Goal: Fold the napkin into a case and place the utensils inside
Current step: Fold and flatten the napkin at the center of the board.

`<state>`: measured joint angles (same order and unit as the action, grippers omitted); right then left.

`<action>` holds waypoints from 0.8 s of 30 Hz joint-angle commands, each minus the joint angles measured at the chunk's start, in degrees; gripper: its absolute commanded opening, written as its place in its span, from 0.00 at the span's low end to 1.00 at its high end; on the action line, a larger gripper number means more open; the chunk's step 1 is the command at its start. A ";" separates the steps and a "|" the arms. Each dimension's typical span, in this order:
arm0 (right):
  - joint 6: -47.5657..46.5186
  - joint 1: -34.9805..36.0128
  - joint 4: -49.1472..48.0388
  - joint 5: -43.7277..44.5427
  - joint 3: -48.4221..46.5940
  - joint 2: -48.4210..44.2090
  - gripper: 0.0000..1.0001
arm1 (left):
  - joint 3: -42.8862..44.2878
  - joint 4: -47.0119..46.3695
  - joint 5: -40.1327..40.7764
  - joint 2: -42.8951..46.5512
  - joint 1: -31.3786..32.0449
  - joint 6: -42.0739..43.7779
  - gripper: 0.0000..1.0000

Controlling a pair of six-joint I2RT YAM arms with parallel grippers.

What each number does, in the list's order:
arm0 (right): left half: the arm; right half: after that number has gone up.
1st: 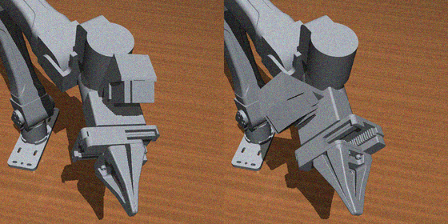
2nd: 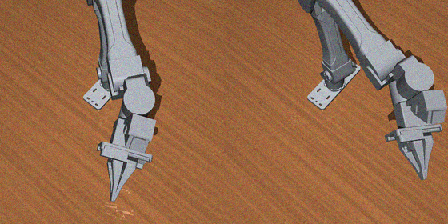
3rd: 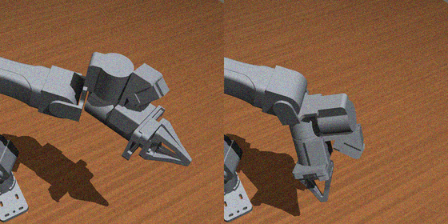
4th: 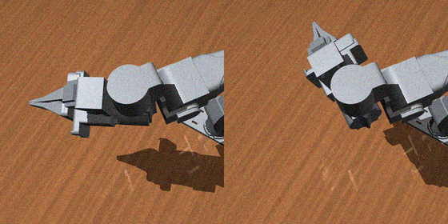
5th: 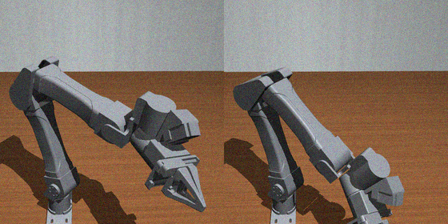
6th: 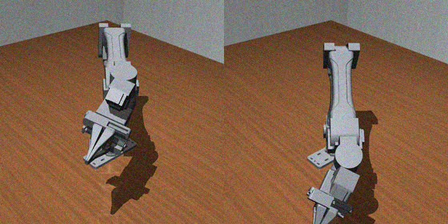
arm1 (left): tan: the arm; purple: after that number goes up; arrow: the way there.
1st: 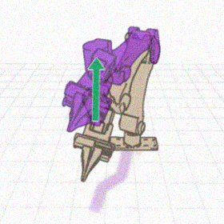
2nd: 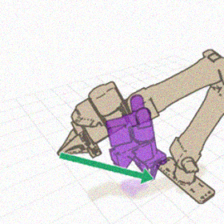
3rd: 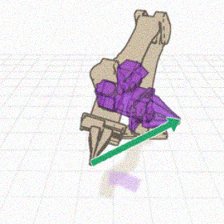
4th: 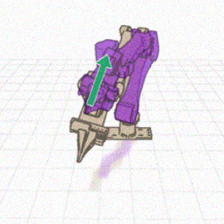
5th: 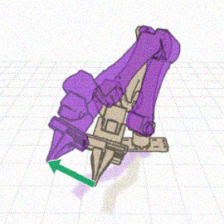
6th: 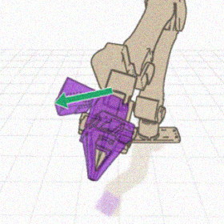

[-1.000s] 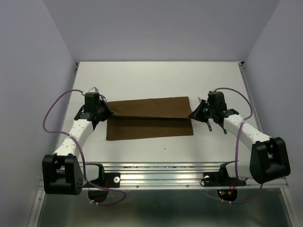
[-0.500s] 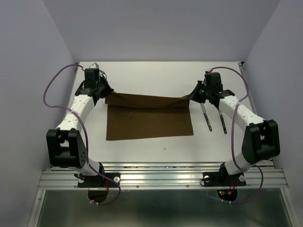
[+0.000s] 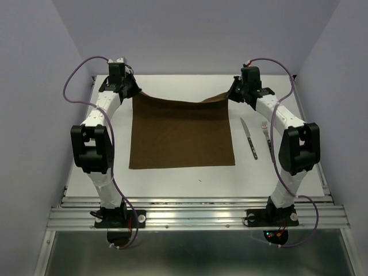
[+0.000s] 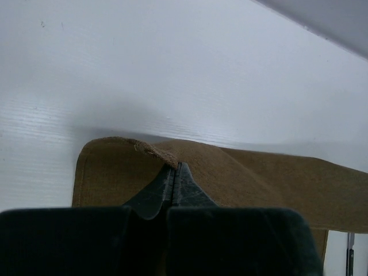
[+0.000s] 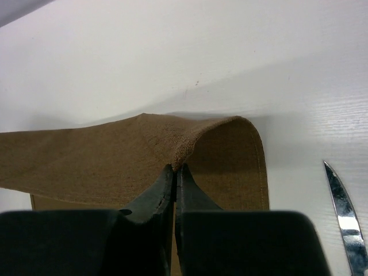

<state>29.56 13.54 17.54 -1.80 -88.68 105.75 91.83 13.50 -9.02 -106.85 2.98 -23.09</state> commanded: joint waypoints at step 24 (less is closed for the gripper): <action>2.35 0.08 1.89 -12.25 34.98 -26.73 0.01 | -33.73 2.94 -0.57 27.65 -0.35 1.38 0.00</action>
<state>33.26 13.50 18.63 -10.98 -55.92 82.02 60.27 16.38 -11.11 -82.26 2.90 -22.37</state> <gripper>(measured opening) 0.036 0.033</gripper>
